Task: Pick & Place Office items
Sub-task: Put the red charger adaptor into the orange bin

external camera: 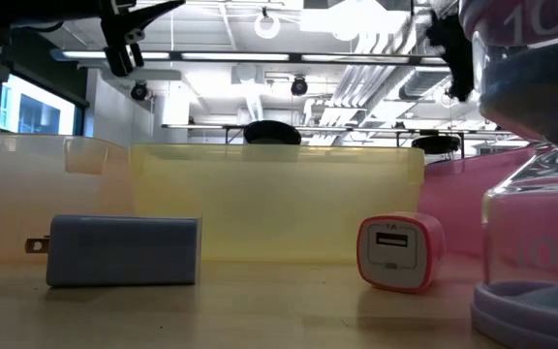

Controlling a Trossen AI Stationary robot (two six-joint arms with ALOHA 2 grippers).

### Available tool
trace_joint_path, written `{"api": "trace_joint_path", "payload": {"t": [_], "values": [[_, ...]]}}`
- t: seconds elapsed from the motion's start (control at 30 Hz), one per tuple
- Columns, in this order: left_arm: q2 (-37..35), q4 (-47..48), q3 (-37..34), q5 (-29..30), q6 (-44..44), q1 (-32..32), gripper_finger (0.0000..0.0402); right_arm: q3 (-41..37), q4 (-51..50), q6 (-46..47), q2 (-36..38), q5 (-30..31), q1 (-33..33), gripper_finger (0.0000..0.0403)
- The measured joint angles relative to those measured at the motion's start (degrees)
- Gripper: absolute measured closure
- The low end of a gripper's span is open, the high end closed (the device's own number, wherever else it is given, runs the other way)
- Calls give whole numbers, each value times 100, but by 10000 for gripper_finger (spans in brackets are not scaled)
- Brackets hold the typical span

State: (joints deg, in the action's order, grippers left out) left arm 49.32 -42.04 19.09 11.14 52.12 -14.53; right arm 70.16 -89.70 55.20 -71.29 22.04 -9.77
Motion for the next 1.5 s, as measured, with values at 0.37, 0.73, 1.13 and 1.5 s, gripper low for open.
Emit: {"api": "trace_joint_path", "payload": {"t": [0.37, 0.73, 1.13, 1.5], "values": [[13, 4, 0, 5, 0, 530, 178, -1743, 1492, -424, 576, 229, -1228, 41], [13, 2, 0, 13, 0, 822, 178, -2342, 2680, -1359, 214, -568, -2686, 41], [13, 2, 0, -10, -413, 1164, 178, -2337, 2900, -1567, -695, -1064, -3612, 41], [13, 115, 0, -1602, 35, 2199, 178, -2335, 3316, -1650, -1265, -1058, -3853, 41]]}}
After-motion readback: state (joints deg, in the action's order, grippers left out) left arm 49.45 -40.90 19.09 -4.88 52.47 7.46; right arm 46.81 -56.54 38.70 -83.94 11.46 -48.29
